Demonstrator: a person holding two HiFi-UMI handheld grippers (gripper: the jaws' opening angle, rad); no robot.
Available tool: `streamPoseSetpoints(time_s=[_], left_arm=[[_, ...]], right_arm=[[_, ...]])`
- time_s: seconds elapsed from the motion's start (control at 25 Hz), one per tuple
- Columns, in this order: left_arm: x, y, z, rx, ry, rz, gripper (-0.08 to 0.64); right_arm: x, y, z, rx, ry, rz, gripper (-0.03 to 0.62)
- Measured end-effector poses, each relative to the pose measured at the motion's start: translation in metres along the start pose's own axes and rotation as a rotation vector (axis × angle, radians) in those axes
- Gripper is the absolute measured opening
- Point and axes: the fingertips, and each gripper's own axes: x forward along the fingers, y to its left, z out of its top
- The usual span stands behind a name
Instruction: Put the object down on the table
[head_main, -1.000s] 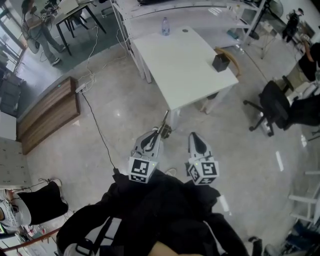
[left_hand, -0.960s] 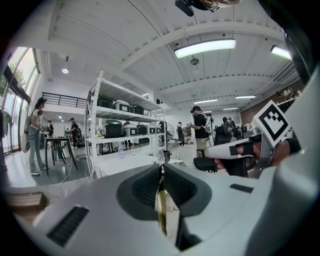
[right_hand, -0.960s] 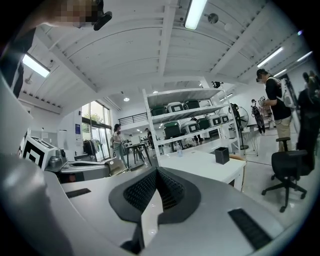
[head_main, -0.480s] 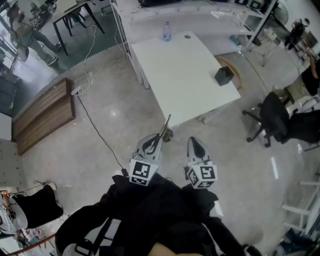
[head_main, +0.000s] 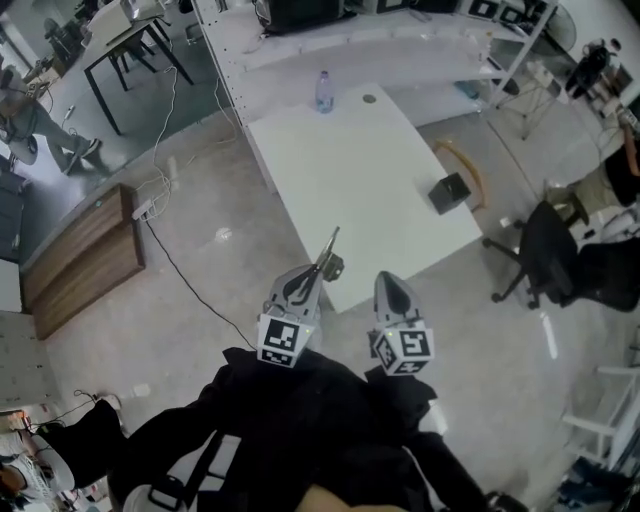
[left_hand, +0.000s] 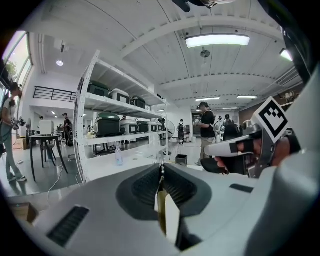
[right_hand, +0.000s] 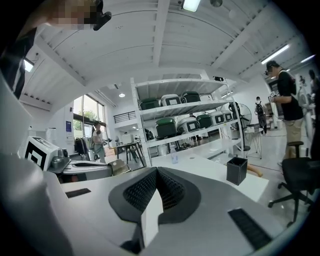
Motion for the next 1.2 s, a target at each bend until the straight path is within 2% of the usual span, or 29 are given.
streamPoseSetpoints(time_s=[0.24,0.56,0.88,1.2], left_arm=[[0.057,0.041,0.014,0.009,0.005,-0.057,0.028],[0.101,0.081,0.009,0.009,0.021,-0.113,0.028],[0.124,0.095,0.005,-0.005,0.048,-0.163,0.028],[0.155,0.094,-0.001,0.023,0.062,-0.153,0.026]], right_arm=[[0.062,-0.021,0.014,0.020,0.013,-0.051,0.002],[0.114,-0.031,0.016,0.024,0.047,-0.116,0.002],[0.136,-0.036,0.020,0.021,0.069,-0.152,0.002],[0.143,-0.055,0.022,0.007,0.080,-0.135,0.003]])
